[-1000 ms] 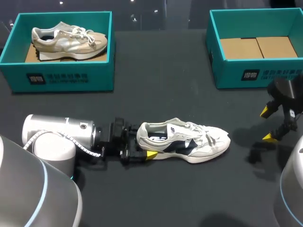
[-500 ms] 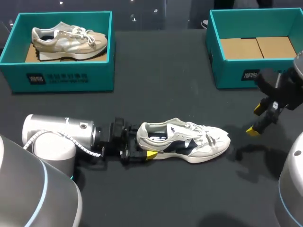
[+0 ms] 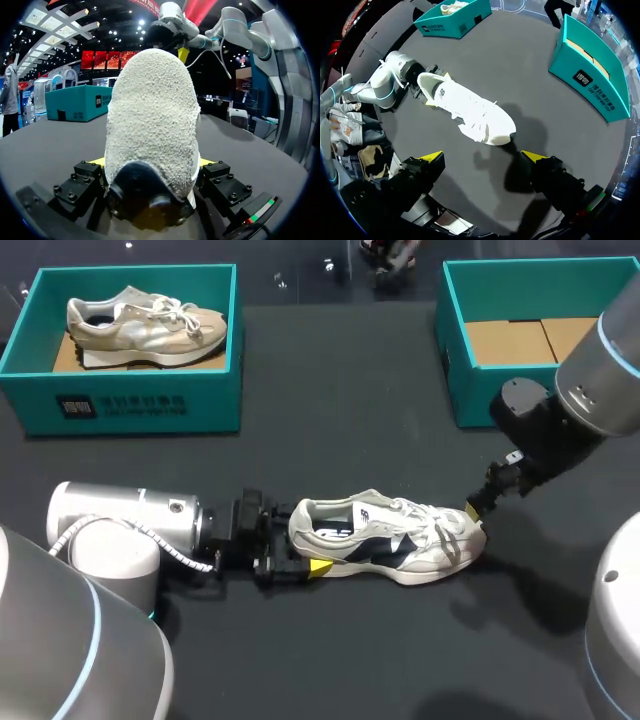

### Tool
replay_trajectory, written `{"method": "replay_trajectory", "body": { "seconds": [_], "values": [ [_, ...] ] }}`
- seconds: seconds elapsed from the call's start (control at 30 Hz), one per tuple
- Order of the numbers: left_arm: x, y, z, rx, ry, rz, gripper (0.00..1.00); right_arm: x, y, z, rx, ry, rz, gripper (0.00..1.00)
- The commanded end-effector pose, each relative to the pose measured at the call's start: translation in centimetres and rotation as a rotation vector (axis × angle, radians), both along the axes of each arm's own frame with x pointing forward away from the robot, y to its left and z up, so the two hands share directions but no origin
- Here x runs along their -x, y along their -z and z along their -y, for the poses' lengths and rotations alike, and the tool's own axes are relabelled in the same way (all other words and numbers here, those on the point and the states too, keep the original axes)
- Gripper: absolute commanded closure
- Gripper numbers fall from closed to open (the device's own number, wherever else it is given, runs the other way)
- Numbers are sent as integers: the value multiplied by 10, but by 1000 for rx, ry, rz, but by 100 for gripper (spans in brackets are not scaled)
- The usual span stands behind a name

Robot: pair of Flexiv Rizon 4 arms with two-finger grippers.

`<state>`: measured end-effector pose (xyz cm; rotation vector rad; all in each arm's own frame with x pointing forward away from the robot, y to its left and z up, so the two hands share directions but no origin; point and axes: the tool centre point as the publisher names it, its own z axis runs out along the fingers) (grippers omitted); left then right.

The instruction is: Take the shoe out of the shoebox, open the shoe tongue, remove and reinsert the insole, then place the shoe into the shoebox

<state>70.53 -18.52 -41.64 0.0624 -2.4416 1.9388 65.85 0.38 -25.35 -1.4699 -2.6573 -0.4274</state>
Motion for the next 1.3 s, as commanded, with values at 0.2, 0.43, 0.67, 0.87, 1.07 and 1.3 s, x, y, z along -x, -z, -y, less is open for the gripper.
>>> {"method": "replay_trajectory", "body": {
  "seconds": [0.2,0.43,0.67,0.87,1.07,1.3],
  "values": [
    [1,7,1,-1,-4,1,100,11,-3,-61,166,307,-130,0],
    [1,7,1,-1,-4,1,100,19,6,-95,290,448,-216,0],
    [1,7,1,-1,-4,1,100,19,6,-95,290,448,-216,0],
    [1,7,1,-1,-4,1,100,15,10,-129,413,605,-204,0],
    [1,7,1,-1,-4,1,100,5,20,-157,410,665,-148,0],
    [1,7,1,-1,-4,1,100,4,25,-163,408,655,-105,0]
  ]
}}
